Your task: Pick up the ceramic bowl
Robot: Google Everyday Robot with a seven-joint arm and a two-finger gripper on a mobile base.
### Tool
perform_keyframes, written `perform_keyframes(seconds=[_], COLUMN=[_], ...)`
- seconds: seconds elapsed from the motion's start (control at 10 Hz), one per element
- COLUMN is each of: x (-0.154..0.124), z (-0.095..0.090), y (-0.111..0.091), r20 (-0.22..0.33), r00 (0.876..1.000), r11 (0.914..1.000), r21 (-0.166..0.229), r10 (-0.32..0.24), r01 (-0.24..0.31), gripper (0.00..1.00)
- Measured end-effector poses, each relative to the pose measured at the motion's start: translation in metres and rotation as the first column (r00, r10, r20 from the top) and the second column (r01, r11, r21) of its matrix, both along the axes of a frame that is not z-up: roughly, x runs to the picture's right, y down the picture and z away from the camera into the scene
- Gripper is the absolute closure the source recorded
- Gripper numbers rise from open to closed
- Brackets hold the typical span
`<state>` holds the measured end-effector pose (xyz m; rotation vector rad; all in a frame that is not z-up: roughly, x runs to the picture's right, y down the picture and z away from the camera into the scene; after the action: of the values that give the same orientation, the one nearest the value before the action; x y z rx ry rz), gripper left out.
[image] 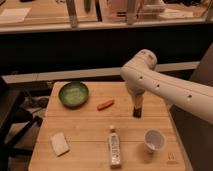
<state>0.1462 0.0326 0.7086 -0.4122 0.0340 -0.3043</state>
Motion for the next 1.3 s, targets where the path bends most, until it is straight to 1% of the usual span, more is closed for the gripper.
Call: perform_keyframes(seconds=[0.1,0.2,0.5,0.6,0.7,0.8,1.1,1.2,1.3], x=[-0.006,-0.021,-0.039,-0.051,-0.058,-0.063,-0.08,-0.095,-0.098], z=[0.0,0.003,0.01,0.013,0.016,0.018,0.027,0.033,0.035], y=[-0.001,-0.004,-0.011,-0.014,-0.015,-0.016,-0.021,-0.023,-0.023], r20=[0.005,0.017,0.046,0.061,0.07,0.076,0.104,0.122,0.127], r00=[1.0,0.999,0.996,0.993,0.991,0.989,0.98,0.973,0.97], r11=[0.9999,0.9996,0.9969,0.9943,0.9927,0.9914,0.984,0.9786,0.9769], r21=[0.004,0.012,0.032,0.042,0.048,0.053,0.071,0.081,0.084], r10=[-0.01,-0.027,-0.074,-0.1,-0.114,-0.124,-0.17,-0.198,-0.206], r01=[0.01,0.027,0.073,0.098,0.111,0.12,0.163,0.189,0.196], gripper=[0.2,0.2,0.2,0.2,0.2,0.2,0.2,0.2,0.2])
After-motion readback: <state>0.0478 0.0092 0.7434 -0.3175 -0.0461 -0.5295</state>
